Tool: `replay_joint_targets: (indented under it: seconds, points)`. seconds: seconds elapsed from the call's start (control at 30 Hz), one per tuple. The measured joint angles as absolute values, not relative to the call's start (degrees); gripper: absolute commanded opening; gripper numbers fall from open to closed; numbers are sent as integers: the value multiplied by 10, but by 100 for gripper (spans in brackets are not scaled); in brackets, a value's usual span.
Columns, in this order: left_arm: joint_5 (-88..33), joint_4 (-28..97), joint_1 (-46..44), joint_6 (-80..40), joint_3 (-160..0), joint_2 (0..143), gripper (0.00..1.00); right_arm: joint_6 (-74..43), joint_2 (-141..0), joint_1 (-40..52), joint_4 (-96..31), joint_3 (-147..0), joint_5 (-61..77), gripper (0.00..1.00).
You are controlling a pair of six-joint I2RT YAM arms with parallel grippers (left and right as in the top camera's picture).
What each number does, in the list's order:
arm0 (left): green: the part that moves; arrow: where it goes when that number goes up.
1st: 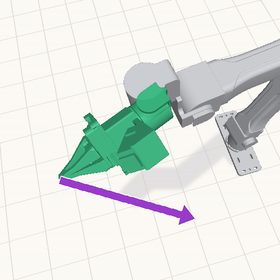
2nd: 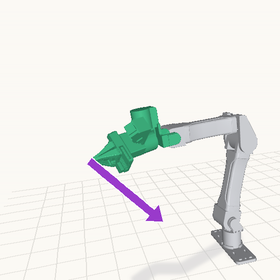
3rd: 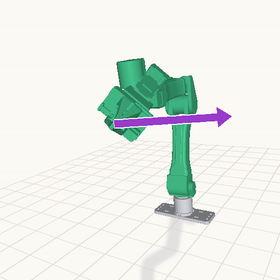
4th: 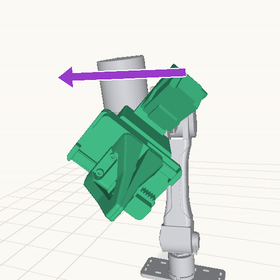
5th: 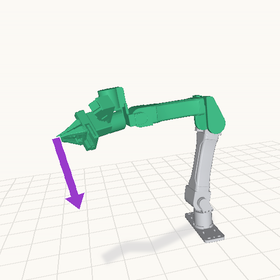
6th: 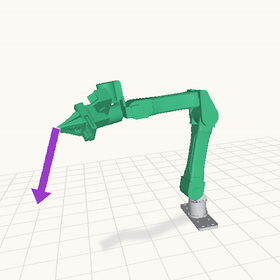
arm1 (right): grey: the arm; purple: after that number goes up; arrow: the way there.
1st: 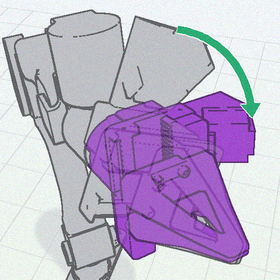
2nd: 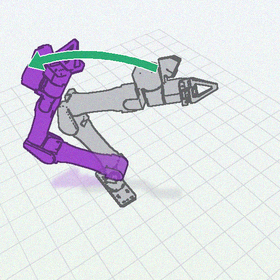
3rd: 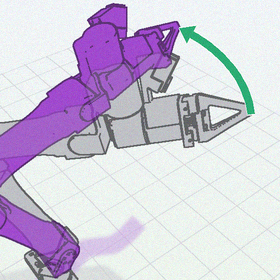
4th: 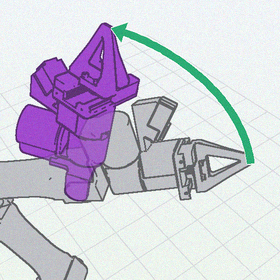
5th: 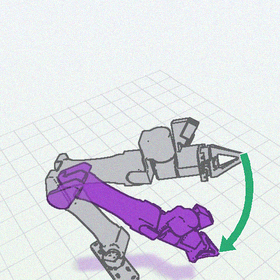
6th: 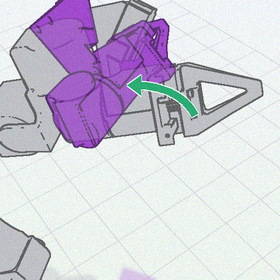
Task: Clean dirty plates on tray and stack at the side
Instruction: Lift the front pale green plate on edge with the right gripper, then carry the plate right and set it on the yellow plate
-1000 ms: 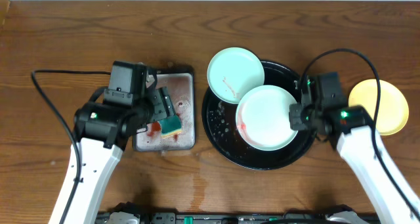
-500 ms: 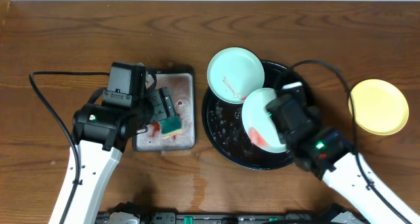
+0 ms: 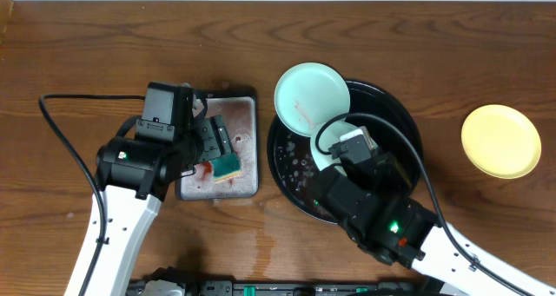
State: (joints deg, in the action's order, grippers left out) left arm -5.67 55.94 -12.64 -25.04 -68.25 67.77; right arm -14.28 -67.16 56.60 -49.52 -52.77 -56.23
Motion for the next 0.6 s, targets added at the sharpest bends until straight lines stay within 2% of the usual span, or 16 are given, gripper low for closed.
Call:
replay_joint_targets:
  seconds: [0.33, 0.6]
  points:
    - [-57, 559, -126, -250, -682, 678, 82, -118, -672, 615, -495, -528, -638, 1]
    - [-57, 559, -126, -250, -682, 677, 82, -113, -672, 618, -495, -528, -650, 1]
